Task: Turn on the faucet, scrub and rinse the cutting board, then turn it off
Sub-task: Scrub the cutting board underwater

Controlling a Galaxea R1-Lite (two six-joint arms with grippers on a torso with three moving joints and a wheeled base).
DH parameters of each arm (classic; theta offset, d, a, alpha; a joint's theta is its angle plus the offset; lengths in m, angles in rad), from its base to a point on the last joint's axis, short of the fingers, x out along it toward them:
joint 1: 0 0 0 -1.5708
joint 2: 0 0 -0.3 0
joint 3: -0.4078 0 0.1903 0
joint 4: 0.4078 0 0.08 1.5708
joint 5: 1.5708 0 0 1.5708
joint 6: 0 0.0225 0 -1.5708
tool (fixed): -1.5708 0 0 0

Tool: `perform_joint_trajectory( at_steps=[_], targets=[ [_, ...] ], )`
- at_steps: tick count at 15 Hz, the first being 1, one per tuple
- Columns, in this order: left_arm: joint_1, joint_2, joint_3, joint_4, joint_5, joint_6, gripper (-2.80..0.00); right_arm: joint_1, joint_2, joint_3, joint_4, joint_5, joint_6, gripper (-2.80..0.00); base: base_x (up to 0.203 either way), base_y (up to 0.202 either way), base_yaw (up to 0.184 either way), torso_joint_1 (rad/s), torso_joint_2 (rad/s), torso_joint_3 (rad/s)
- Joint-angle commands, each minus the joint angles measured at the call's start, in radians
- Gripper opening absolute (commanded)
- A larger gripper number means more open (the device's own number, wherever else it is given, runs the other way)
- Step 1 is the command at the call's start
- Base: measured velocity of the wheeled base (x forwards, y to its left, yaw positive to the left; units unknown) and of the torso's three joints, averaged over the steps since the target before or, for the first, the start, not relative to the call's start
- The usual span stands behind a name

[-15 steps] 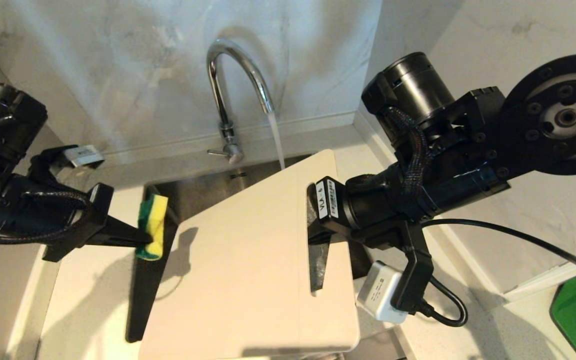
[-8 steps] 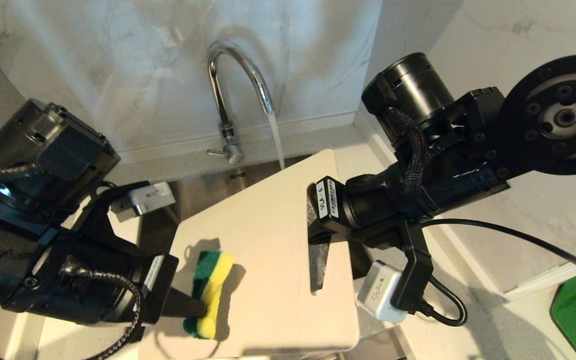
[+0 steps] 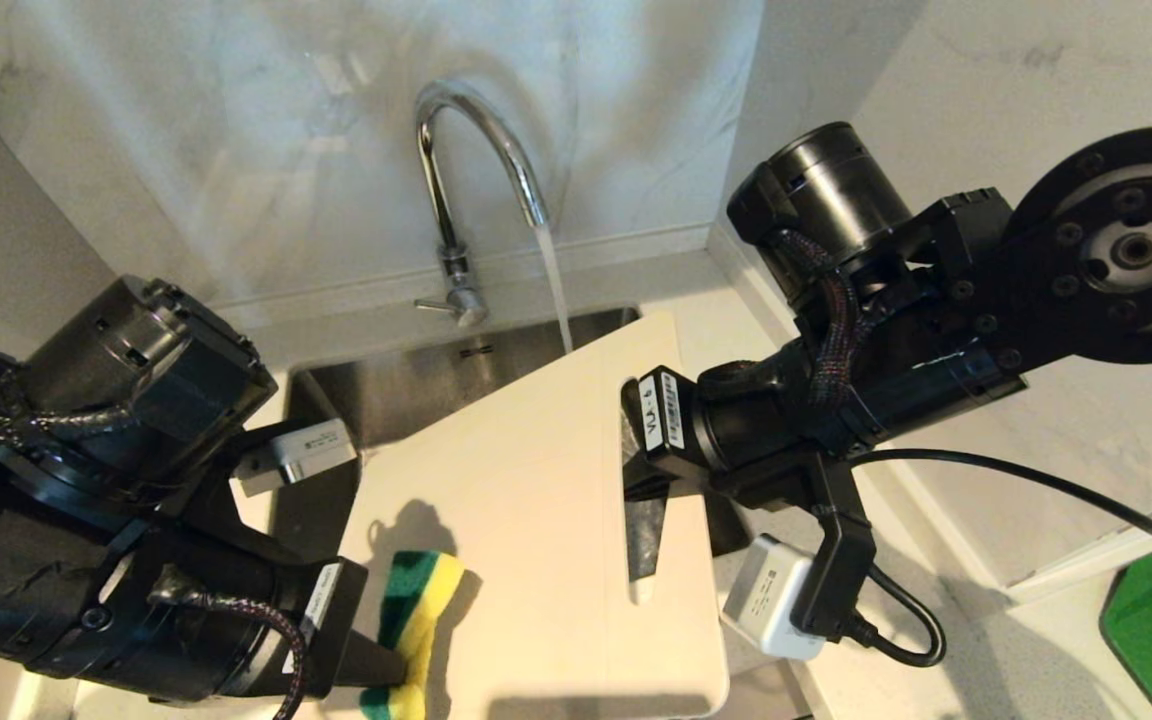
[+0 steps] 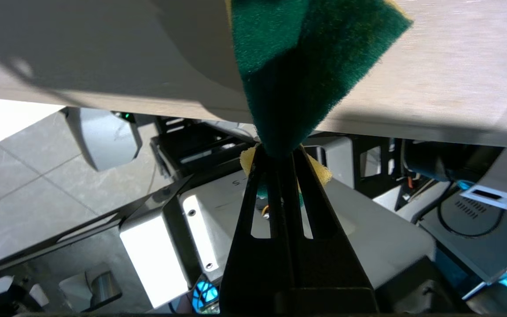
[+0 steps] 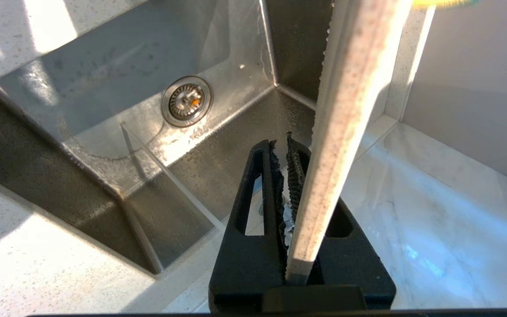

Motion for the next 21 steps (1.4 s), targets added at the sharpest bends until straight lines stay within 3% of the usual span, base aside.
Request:
perform_joint_trajectory(
  at_steps=[1,4,14,18,21],
  targets=[
    [0.037,-0.013,0.055,0.002,-0.002,-0.005,-2.8,-0.016,-0.004,-0.006,0.004,0.004,-0.014,-2.8,0.0,0.0,0.0,0.0,0.0,0.0],
    [0.066,-0.009,0.101,-0.126,-0.012,-0.006,-2.8,-0.026,-0.004,-0.041,0.004,0.004,0.012,-2.8,0.0,0.0,0.0,0.0,0.0,0.0],
    [0.076,-0.012,0.15,-0.181,-0.009,-0.058,-2.8,-0.026,-0.004,-0.122,0.004,0.011,0.05,-2.8,0.0,0.0,0.0,0.0,0.0,0.0],
    [0.15,-0.02,0.285,-0.243,-0.011,-0.045,-2.8,-0.026,-0.016,-0.121,0.004,0.011,0.05,-2.8,0.0,0.0,0.0,0.0,0.0,0.0],
    [0.28,-0.013,0.389,-0.352,-0.014,0.013,-2.8,-0.026,-0.018,-0.118,0.004,0.011,0.05,-2.8,0.0,0.0,0.0,0.0,0.0,0.0]
  ],
)
